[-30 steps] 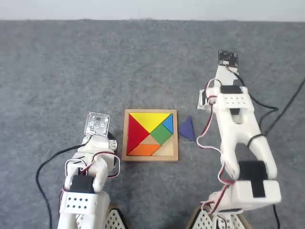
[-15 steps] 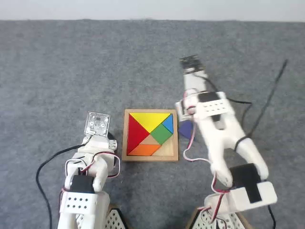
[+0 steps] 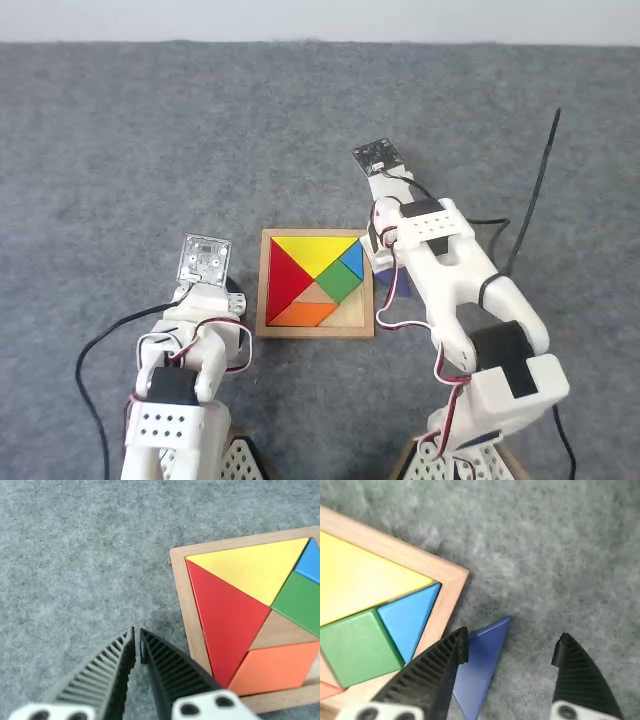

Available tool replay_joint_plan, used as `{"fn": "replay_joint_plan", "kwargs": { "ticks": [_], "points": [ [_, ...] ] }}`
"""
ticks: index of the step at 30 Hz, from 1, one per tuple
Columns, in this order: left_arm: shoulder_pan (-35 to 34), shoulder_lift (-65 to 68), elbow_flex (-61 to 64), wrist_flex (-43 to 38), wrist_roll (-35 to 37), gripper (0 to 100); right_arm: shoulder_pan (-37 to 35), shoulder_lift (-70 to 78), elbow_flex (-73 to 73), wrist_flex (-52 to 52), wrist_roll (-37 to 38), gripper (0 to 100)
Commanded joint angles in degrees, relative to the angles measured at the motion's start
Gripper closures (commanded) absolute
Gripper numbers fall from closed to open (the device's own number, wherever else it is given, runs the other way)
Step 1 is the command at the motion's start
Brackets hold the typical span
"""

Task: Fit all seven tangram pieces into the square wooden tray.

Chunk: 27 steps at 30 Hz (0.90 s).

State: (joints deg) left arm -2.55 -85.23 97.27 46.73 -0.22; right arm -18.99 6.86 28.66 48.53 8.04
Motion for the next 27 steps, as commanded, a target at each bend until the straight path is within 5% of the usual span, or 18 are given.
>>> {"fn": "replay_joint_plan", "kwargs": {
  "ticks": [1,16,27],
  "points": [
    [-0.18,-0.79,-0.48,0.00,0.18,99,-0.22,0.04,-0.44,0.48,0.97,71.9],
    [-0.18,-0.79,-0.48,0.00,0.18,99,-1.01,-1.45,-0.18,5.58,0.97,72.0],
    [-0.18,-0.79,-0.48,0.00,0.18,99,-2.86,-18.59,11.34,5.49,0.70,72.0]
  ]
}}
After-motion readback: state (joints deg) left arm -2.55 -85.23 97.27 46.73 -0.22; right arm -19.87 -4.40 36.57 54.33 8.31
